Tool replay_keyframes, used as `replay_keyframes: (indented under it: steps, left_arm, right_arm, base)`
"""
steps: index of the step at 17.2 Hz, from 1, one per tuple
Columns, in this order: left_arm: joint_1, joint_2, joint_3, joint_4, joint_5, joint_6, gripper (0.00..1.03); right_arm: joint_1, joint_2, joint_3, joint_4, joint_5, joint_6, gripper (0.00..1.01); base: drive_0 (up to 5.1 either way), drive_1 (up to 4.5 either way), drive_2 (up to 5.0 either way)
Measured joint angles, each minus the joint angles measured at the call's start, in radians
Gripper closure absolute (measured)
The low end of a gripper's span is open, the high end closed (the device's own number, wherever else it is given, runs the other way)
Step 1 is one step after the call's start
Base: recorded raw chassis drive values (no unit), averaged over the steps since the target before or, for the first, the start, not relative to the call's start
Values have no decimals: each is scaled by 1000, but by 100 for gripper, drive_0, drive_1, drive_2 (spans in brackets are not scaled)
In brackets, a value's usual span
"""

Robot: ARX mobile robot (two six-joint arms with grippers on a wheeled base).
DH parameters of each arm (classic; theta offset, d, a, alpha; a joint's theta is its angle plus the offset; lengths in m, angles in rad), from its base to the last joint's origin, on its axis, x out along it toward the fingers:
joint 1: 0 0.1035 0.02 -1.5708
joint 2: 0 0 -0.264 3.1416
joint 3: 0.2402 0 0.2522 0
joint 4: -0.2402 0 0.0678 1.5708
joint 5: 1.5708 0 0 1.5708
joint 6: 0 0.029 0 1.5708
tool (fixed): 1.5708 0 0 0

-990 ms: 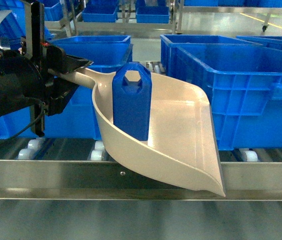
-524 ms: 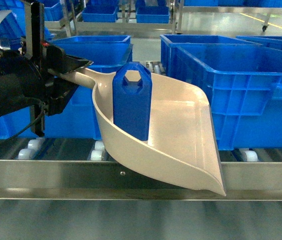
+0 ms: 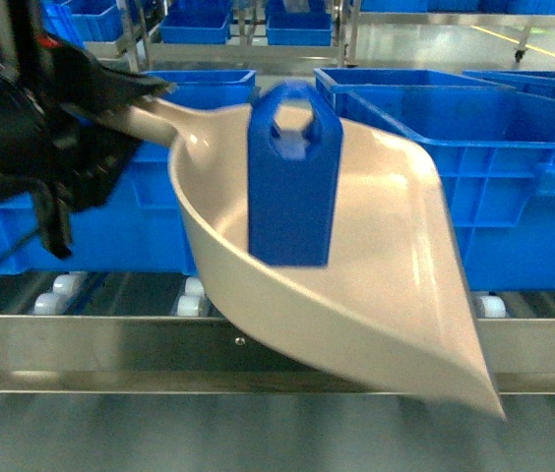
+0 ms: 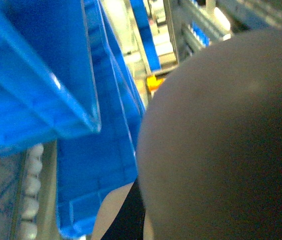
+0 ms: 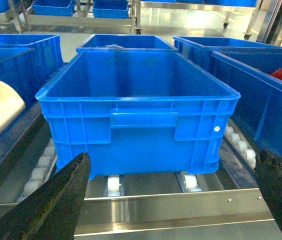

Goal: Place part in tray to right shelf

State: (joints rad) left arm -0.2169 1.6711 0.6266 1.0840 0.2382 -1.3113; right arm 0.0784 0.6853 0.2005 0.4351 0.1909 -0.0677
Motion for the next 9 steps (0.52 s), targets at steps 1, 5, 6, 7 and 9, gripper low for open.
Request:
replay_keyframes:
  steps: [1,5,6,7,9]
  left_arm:
    - [28,-37,18,-36,-21,2,88]
    - [87,-63,94,-150,-92,58,88]
    - [113,-61,126,-155,-118,70,88]
    - [146,-56,170,-145,-145,73,88]
    - [185,-49,269,-164,-228,90,88]
  right_arm:
    - [0,0,0,1,0,0,3]
    - [0,0,0,1,0,0,3]
    - [0,0,0,0,0,0,3]
    - [0,0,0,1,0,0,3]
    - [0,0,0,0,0,0,3]
  base:
    - [0,0,0]
    - [0,0,0]
    - [0,0,0]
    - [0,0,0]
    - [0,0,0]
